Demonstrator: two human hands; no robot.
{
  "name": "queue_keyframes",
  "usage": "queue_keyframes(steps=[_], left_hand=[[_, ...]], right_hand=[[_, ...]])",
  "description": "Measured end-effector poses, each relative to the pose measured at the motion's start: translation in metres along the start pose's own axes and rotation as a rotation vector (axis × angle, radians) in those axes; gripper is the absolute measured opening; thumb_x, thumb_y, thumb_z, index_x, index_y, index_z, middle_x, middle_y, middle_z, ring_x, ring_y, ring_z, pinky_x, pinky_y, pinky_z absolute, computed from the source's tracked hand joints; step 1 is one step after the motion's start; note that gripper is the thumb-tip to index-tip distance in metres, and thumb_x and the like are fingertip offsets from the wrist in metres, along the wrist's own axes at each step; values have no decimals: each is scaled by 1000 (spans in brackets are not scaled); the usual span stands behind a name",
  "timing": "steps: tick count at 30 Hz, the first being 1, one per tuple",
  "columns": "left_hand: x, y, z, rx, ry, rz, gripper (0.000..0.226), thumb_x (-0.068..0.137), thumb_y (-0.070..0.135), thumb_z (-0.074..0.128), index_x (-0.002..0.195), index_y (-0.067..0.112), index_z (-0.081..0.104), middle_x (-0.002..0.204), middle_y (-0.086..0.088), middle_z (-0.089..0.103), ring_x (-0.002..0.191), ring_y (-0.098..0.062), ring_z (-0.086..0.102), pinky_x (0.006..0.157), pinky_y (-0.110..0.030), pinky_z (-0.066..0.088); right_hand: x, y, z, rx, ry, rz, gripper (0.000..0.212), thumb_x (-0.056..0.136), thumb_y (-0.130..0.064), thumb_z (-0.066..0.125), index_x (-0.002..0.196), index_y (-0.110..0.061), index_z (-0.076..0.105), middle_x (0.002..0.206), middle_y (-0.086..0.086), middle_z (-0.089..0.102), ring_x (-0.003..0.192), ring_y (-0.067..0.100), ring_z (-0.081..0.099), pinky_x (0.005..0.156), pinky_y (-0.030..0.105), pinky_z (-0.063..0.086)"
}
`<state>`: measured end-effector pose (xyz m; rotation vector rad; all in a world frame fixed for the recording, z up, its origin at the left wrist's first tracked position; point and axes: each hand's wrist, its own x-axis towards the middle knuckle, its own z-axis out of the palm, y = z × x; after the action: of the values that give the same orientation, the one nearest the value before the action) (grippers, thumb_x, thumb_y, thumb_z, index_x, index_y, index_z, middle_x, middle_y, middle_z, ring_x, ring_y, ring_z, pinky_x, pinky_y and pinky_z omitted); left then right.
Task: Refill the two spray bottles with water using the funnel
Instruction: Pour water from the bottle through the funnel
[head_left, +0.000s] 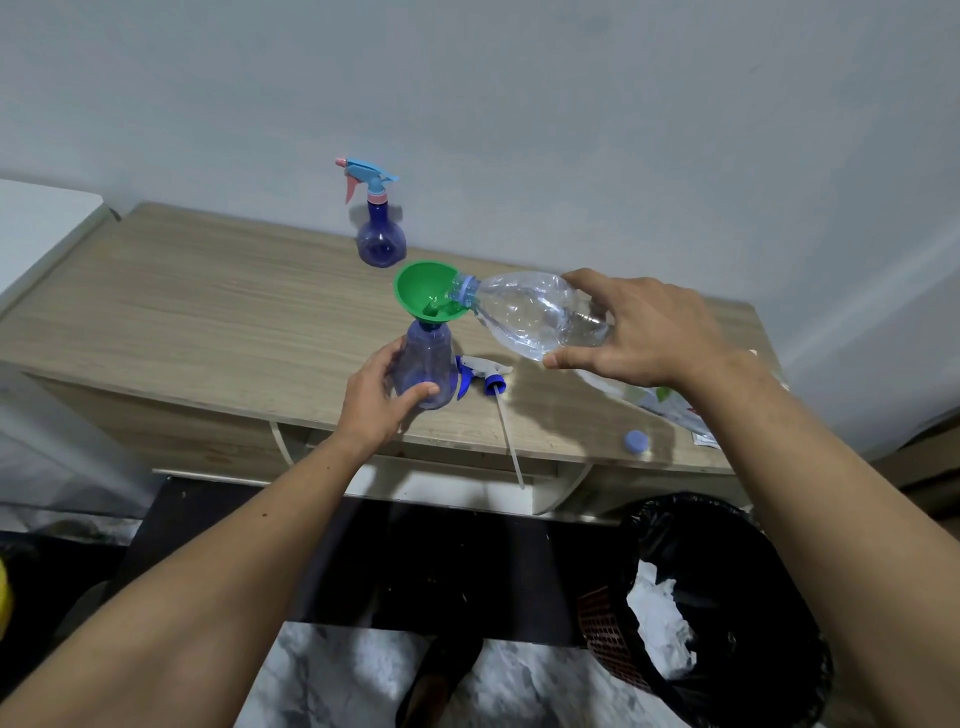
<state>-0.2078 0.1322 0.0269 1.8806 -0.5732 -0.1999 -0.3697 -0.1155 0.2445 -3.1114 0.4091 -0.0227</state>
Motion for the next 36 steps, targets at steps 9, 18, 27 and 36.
queue_keyframes(steps=[9,18,27,36], left_hand=[[0,1,-1,-9,-8,-9,74,81,22,92,146,9,58,134,-4,69,122,-14,65,97,-5,47],[-1,6,-3,-8,-20,-20,74,82,23,91,146,11,57,136,-3,69,123,-16,65,103,-21,50],[-2,7,-5,-4,-23,-23,73,83,24,91,147,12,57,134,-2,70,123,-15,66,107,-32,53],[-3,5,-3,9,-19,-31,77,82,29,92,148,13,56,137,-2,69,126,-15,65,108,-35,54]], right_hand=[[-1,-4,-1,16,16,7,90,74,-92,61,148,-48,38,121,-13,71,117,25,65,77,35,39],[-7,-3,14,337,113,71,87,68,-85,73,141,-46,43,98,-16,65,84,15,66,84,45,58],[-6,2,38,741,367,205,77,70,-59,90,131,-46,45,104,-9,69,90,15,71,89,46,60],[6,6,59,931,428,270,80,72,-45,95,134,-35,46,108,-1,72,94,17,74,85,29,60]])
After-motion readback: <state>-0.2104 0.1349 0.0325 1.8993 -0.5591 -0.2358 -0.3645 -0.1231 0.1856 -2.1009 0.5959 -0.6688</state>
